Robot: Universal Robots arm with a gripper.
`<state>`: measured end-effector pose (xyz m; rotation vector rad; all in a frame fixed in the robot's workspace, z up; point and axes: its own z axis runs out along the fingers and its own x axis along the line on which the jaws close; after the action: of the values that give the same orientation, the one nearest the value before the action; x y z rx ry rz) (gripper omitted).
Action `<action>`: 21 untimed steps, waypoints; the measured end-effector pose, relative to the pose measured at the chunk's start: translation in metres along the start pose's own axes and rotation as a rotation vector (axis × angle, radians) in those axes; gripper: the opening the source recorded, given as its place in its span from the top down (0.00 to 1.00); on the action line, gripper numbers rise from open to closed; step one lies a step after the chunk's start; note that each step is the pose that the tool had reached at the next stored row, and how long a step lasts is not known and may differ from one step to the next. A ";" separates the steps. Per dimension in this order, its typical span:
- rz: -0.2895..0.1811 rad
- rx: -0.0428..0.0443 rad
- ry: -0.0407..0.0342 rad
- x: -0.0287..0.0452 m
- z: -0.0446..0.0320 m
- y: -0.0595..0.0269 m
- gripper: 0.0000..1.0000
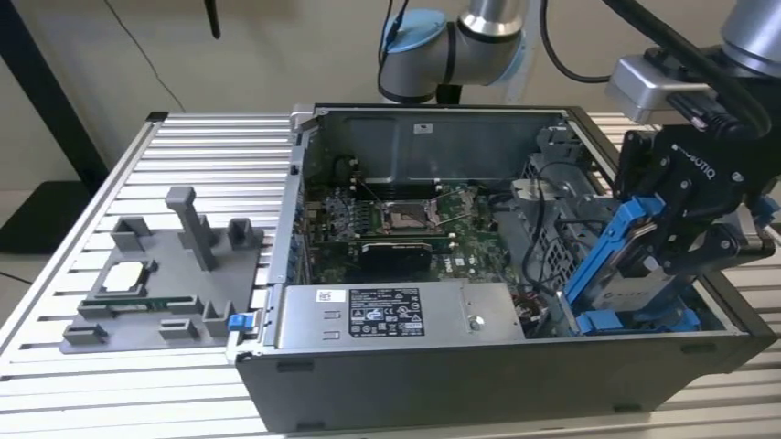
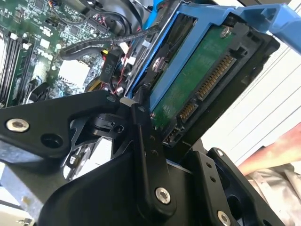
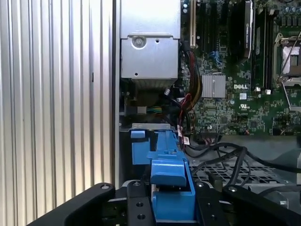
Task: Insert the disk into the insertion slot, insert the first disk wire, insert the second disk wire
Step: 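Insert the disk into the insertion slot, then insert the first disk wire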
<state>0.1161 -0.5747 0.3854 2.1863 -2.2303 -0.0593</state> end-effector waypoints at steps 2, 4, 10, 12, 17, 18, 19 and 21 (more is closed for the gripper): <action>0.000 0.0000 -0.0001 0.0000 0.0034 -0.0001 1.00; 0.000 0.0000 0.0001 0.0000 0.0047 -0.0002 1.00; 0.000 0.0001 -0.0001 0.0001 0.0048 -0.0002 0.00; 0.000 -0.0001 -0.0002 0.0000 0.0033 -0.0001 0.00; 0.000 -0.0004 0.0000 -0.0001 -0.0056 0.0002 0.00; 0.000 -0.0004 0.0000 -0.0001 -0.0079 0.0003 0.00; 0.000 -0.0004 -0.0001 -0.0002 -0.0100 0.0004 0.00; 0.000 -0.0004 0.0000 -0.0002 -0.0133 0.0005 0.00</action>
<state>0.1161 -0.5747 0.3988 2.1860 -2.2301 -0.0598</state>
